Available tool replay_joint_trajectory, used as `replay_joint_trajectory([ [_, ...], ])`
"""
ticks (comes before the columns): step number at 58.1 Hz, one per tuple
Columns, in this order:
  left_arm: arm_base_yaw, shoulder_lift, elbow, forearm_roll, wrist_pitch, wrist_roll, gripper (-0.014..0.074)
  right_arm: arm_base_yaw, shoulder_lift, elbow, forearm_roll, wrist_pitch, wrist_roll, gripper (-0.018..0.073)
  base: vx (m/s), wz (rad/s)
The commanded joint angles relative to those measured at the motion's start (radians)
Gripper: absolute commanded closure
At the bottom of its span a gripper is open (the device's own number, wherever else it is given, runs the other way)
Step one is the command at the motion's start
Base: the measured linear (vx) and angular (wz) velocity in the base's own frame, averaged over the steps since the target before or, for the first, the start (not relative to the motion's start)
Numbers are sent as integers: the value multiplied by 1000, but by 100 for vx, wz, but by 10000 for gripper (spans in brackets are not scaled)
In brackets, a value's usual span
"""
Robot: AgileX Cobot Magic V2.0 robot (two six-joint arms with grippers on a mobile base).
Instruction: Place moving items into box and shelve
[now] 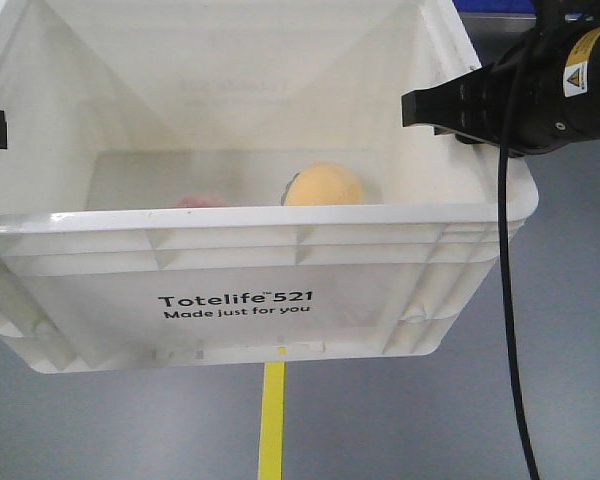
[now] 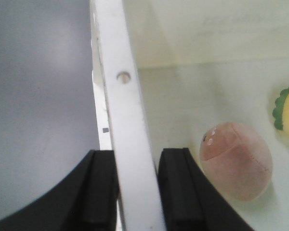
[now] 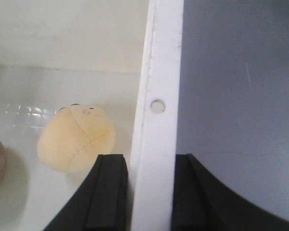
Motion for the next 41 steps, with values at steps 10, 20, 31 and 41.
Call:
replay_joint_trajectory([
  [10,-10,-32,-41,20,-150,27,456,-2,-34,-42,-80,-121,-10,447,21,5],
  [20,-10,-32,-41,20,-150,27,456,-2,-34,-42,-80,-121,-10,447,26,3],
  [31,-10,-32,-41,20,-150,27,456,-2,-34,-42,-80,-121,-10,447,29,3],
  [41,-10,-32,-41,20,-150,27,456,-2,-34,-42,-80,-121,-10,447,31,4],
])
